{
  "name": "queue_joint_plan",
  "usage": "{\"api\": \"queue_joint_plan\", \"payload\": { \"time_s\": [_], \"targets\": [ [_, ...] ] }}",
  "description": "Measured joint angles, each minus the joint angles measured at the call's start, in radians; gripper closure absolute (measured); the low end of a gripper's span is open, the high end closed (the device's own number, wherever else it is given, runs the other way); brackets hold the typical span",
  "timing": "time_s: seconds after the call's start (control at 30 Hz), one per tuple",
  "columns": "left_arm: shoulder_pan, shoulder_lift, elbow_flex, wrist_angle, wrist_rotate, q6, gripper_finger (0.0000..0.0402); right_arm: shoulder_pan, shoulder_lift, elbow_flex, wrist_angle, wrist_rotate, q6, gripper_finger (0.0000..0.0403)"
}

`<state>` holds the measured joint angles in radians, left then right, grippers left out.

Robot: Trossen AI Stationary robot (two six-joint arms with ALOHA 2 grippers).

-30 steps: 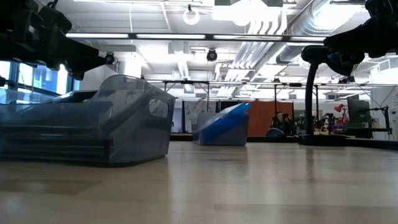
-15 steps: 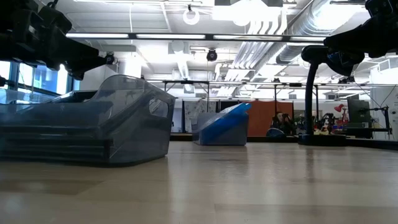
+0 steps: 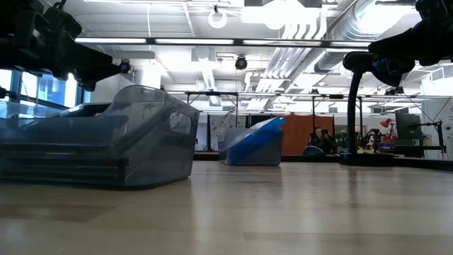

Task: Pick & place jewel cases by type
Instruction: Return to Home Position

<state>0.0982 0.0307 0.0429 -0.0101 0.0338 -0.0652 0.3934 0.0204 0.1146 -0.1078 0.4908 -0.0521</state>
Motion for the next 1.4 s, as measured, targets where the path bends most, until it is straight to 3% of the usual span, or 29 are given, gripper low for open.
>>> {"api": "queue_joint_plan", "payload": {
  "time_s": [1.4],
  "targets": [
    [0.000, 0.000, 0.000, 0.000, 0.000, 0.000, 0.0215, 0.000, 0.000, 0.000, 0.000, 0.000, 0.000, 0.0395]
  ]
}}
